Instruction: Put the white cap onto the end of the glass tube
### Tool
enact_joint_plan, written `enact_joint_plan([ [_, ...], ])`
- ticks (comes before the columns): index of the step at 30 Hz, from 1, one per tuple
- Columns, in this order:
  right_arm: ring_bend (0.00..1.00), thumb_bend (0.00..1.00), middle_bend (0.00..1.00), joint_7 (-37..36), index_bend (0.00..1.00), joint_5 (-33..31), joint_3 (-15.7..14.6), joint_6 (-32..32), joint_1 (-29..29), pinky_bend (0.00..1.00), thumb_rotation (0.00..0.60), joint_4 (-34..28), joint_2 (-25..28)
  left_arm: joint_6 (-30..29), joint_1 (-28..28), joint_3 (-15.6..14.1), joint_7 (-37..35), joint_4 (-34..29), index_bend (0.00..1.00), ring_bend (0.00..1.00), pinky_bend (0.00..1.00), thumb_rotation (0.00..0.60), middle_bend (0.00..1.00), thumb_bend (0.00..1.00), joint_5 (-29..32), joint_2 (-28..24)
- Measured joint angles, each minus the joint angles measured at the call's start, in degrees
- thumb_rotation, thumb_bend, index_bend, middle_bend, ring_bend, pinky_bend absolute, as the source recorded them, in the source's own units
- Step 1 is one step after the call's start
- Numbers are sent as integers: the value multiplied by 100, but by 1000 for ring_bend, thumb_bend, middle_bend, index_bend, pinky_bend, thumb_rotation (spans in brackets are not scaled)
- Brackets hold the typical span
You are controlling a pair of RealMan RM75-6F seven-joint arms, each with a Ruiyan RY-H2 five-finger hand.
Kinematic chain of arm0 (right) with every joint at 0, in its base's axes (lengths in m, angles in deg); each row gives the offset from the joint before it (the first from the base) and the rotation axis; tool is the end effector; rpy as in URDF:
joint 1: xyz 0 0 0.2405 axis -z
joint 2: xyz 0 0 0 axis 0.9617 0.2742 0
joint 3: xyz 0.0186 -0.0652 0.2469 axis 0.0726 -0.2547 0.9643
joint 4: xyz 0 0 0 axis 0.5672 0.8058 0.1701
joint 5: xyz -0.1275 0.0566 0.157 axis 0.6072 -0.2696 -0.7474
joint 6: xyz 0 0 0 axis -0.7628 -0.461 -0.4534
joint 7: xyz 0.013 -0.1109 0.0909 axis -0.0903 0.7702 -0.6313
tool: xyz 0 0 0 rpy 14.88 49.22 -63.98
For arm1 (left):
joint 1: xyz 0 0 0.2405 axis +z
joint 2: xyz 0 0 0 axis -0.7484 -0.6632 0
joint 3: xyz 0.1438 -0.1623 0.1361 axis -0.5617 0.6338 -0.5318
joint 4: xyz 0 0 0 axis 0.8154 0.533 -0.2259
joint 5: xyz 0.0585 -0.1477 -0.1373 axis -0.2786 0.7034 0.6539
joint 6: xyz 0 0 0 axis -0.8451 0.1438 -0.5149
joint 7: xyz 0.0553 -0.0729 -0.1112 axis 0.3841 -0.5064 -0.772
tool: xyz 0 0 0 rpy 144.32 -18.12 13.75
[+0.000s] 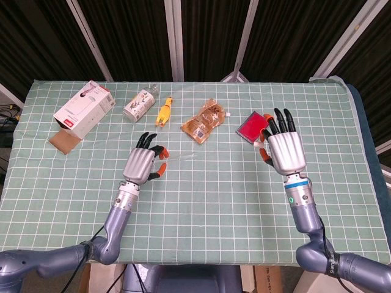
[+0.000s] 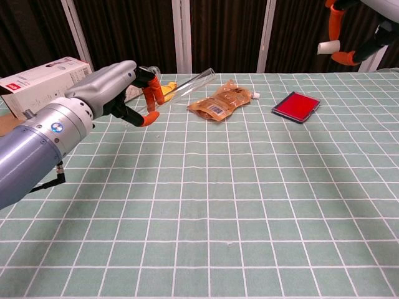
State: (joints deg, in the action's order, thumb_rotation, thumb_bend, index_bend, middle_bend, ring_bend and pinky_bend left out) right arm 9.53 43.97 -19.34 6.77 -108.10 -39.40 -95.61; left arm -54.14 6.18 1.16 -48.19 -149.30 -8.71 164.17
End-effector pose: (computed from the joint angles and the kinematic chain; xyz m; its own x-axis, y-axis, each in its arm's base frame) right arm -0.1449 -0.3538 0.0966 0.5212 0.2166 0.8255 -0.7950 -0.2288 0.5619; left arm -0.0991 0.3447 -0.0499 0.2072 0.0528 0.9769 0.9278 -0.3274 -0.1791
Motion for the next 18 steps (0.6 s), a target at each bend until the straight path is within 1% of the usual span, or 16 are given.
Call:
enact_joint_plan([
  [5,0,364,209,169,585,481,-122,1,-245,0,600,274,-7,-51,-25,41,205,-28,516,106,0,600,533,625,86,114],
  [9,0,364,210,330,585,861,-292,-46,-398,0,600,618,-134,-106,-19,76,283,-35,517,106,0,600,533,625,125,160],
  [12,0,364,210,364,585,927,-370,-33,-495,0,600,763,-302,-126,-22,101,282,-18,517,106,0,600,534,625,124,170],
  [18,0,364,210,470,585,916,-403,-7,-648,0,600,854,-574,-199,-19,164,171,107,517,108,0,600,535,632,104,226],
])
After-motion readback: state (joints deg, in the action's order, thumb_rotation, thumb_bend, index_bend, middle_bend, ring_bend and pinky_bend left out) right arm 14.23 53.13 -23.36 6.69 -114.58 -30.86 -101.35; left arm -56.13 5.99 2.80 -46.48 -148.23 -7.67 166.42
